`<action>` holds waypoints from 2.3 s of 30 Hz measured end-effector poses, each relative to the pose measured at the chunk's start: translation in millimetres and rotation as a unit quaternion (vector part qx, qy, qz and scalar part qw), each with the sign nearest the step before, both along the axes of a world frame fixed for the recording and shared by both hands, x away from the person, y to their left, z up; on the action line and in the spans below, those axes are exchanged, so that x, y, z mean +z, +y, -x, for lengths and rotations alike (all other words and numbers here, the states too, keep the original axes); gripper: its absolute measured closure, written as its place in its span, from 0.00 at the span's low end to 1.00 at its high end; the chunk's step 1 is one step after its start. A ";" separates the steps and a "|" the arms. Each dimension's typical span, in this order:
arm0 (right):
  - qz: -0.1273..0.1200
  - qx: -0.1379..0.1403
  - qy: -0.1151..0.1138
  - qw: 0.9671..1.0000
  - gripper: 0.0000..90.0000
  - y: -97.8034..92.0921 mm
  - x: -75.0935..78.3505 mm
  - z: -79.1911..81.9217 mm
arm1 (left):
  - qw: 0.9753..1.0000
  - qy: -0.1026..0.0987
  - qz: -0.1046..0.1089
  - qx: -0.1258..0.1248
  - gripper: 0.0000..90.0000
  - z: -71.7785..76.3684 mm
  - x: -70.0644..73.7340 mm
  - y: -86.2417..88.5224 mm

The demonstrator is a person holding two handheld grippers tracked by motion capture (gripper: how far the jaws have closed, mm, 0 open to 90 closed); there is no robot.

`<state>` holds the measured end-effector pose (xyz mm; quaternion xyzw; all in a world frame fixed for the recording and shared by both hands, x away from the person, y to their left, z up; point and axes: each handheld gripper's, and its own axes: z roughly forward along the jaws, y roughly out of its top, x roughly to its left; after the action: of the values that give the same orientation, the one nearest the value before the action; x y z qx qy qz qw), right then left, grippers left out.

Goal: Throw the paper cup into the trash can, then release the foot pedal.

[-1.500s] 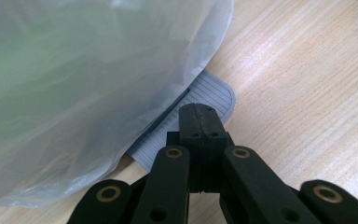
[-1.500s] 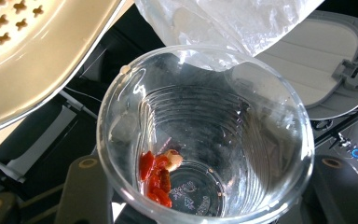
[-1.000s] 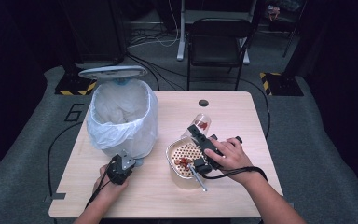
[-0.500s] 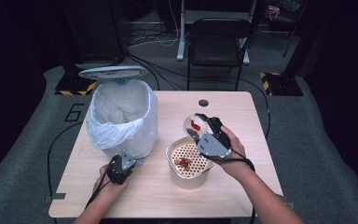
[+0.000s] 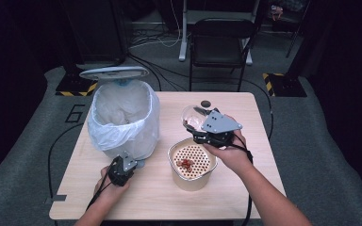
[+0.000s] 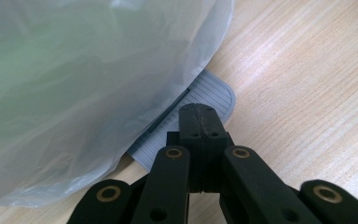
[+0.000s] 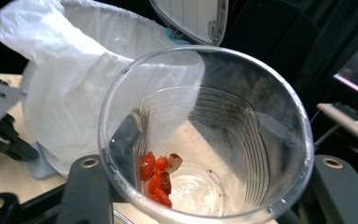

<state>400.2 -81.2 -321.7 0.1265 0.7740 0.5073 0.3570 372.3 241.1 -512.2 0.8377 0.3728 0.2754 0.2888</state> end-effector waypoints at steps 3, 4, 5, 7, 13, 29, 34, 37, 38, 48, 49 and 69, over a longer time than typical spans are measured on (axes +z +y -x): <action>-0.005 0.005 0.010 1.000 0.45 4.8 7.0 -1.4 | 1.000 0.001 0.000 0.000 1.00 0.0 0.2 0.2; -0.007 0.006 0.013 1.000 0.45 6.3 9.0 -1.8 | 1.000 0.001 0.000 -0.001 1.00 0.0 0.1 0.1; -0.007 0.007 0.017 1.000 0.45 9.0 12.9 -2.4 | 1.000 0.003 -0.002 -0.001 1.00 0.0 0.5 0.2; -0.014 0.009 0.028 0.999 0.45 13.3 19.2 -4.0 | 1.000 0.002 -0.001 -0.001 1.00 0.0 0.3 0.2; -0.043 0.030 0.070 0.996 0.46 38.0 50.6 -12.0 | 1.000 0.005 0.001 0.001 1.00 -0.1 0.6 0.2; -0.035 0.063 0.135 0.988 0.45 114.7 72.2 -42.4 | 1.000 -0.002 -0.017 -0.006 1.00 -1.1 3.0 2.1; -0.027 0.058 0.136 0.989 0.44 138.6 61.3 -53.8 | 1.000 -0.001 -0.016 -0.006 1.00 -0.9 3.1 2.1; -0.028 0.058 0.143 0.988 0.42 152.9 54.8 -60.1 | 1.000 -0.002 -0.015 -0.006 1.00 -1.1 2.9 2.2; -0.028 0.056 0.146 0.987 0.42 156.3 52.8 -62.0 | 1.000 -0.002 -0.015 -0.006 1.00 -1.2 2.8 2.2; -0.047 0.012 0.198 0.979 0.08 187.9 29.2 -74.0 | 1.000 -0.005 -0.014 -0.004 1.00 -1.1 2.7 2.3; -0.053 0.008 0.192 0.980 0.04 186.2 27.5 -73.2 | 1.000 -0.007 -0.013 -0.003 1.00 -1.2 2.3 2.2; -0.056 -0.061 0.180 0.980 0.26 28.9 -2.5 -28.7 | 0.991 0.062 0.121 -0.017 0.66 14.9 23.9 4.4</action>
<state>428.9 -52.3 -324.2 0.2825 0.7869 0.4961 0.2340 357.4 245.5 -488.3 0.8183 0.4062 0.1708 0.3692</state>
